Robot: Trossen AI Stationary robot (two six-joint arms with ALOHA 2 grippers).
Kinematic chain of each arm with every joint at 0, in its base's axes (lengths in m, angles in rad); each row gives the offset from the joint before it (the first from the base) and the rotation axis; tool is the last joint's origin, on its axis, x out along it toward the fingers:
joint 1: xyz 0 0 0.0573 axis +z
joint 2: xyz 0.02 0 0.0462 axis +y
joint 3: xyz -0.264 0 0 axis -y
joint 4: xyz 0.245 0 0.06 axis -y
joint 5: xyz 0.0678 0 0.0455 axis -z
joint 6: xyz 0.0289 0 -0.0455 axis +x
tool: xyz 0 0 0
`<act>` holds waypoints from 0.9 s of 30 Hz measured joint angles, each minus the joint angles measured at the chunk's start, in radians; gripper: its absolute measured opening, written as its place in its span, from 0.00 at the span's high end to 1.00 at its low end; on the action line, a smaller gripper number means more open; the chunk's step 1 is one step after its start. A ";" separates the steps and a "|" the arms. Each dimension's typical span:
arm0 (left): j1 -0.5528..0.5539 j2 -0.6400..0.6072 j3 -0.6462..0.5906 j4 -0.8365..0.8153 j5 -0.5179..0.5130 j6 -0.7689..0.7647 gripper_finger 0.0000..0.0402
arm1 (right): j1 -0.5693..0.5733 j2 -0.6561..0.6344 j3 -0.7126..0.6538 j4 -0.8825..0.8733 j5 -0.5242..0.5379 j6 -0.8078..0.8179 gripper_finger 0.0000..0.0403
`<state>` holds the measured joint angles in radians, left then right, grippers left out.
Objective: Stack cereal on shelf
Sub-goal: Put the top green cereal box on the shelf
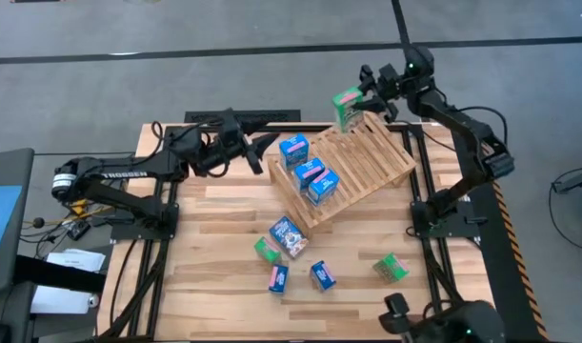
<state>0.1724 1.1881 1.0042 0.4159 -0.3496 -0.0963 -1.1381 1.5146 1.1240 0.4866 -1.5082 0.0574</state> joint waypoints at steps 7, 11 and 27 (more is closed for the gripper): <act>0.037 0.000 0.000 0.000 -0.001 -0.004 0.42 | 0.001 -0.020 -0.074 -0.028 -0.030 -0.089 0.52; 0.056 0.000 0.000 0.000 0.000 -0.024 0.42 | 0.060 -0.021 -0.087 -0.027 -0.031 -0.110 0.52; 0.064 0.000 0.000 0.000 0.015 -0.065 0.42 | 0.063 -0.021 -0.078 0.515 0.197 0.364 0.52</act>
<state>0.2365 1.1881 1.0046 0.4160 -0.3345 -0.1611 -1.0748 1.4937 1.0462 1.0019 -1.3107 0.4213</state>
